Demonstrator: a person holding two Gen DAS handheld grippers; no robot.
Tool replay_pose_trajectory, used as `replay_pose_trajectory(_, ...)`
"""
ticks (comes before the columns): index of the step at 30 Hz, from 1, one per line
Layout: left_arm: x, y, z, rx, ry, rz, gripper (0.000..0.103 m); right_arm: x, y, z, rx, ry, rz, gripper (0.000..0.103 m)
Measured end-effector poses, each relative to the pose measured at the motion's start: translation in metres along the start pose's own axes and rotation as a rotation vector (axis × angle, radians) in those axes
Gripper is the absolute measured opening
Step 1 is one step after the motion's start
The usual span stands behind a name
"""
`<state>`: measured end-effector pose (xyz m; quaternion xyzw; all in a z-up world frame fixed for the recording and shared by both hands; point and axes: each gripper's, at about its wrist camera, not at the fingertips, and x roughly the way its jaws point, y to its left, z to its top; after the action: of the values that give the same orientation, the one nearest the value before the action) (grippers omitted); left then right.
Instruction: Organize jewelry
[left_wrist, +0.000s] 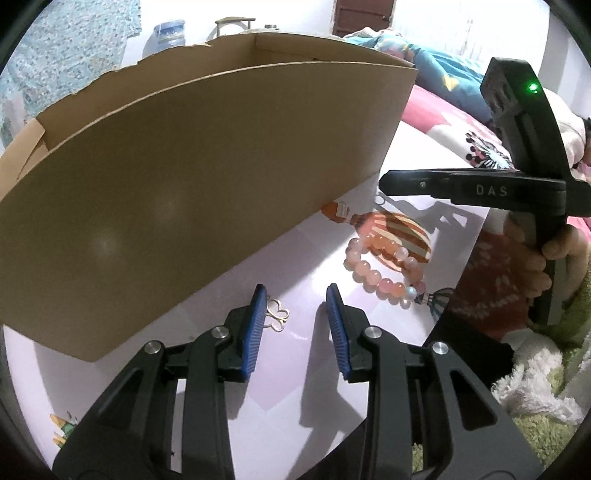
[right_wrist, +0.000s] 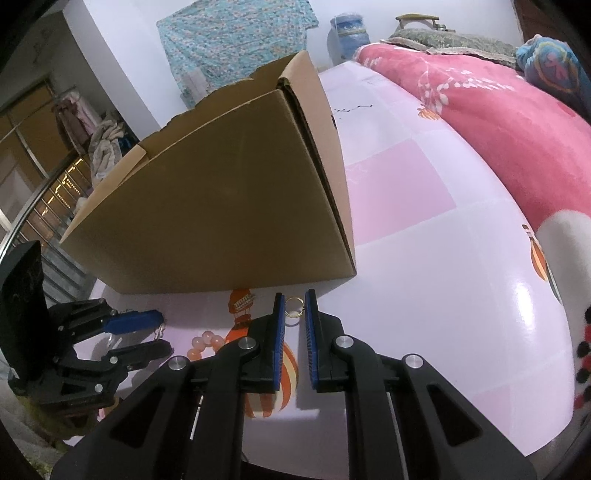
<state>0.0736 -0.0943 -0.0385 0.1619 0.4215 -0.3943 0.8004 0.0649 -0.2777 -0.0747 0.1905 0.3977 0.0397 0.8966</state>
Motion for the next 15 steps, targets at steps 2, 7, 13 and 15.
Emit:
replay_pose_trajectory(2,-0.002,0.003,0.000,0.000,0.000,0.024,0.032,-0.001,0.001,0.000,-0.002,-0.001,0.001,0.011)
replay_pose_trajectory(7,-0.001,0.004,0.002,-0.008,0.024,0.063,0.032,-0.001,0.000,-0.001,0.001,-0.002,0.001,0.011)
replay_pose_trajectory(13,0.001,-0.006,0.002,0.045,0.039,0.089,0.016,-0.001,0.000,0.000,0.002,0.000,0.005,0.011)
replay_pose_trajectory(15,0.001,-0.007,0.002,0.065,0.045,0.086,0.012,-0.001,0.000,0.000,0.002,-0.001,0.007,0.011)
